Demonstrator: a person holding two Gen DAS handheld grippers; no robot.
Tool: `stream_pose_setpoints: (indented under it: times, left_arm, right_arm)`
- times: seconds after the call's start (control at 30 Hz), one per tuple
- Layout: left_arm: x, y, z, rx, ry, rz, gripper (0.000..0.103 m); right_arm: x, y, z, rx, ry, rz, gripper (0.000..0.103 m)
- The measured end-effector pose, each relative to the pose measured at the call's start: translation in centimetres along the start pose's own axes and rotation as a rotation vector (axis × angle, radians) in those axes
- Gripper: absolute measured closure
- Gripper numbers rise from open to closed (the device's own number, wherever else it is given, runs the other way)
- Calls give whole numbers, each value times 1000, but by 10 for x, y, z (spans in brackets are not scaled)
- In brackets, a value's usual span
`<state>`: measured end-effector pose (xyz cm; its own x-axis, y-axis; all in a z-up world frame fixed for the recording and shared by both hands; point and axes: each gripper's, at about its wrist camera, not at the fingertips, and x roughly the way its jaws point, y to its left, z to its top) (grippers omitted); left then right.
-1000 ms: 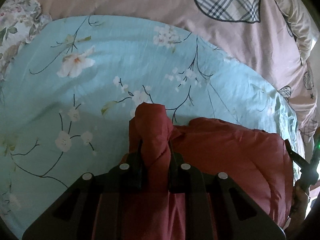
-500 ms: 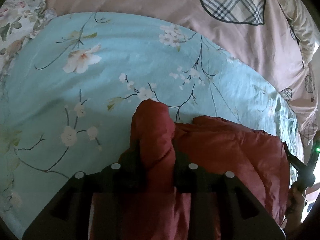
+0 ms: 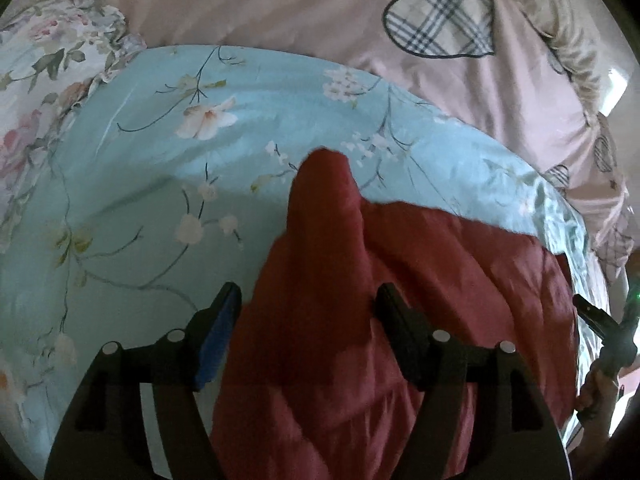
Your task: Fold large clothes
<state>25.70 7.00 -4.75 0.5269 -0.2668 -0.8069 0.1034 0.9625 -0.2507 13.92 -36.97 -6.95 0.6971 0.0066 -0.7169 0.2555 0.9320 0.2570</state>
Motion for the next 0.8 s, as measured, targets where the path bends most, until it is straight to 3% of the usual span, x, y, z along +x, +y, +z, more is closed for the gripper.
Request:
stream_pose_setpoints:
  times: [0.23,0.43,0.8]
  left_arm:
    - [-31,7,-30,-24,-32,-35,33]
    - [-52,10,-57,-18,-55,-22,32]
    - [-71,12,-113,-61,-34,-26,30]
  right_arm:
    - [-35,-2,-34,2,-24,17,41]
    - [-60,-2,-65,1,-34,35,40]
    - [-96,10,-112,-36,-54,-1,34]
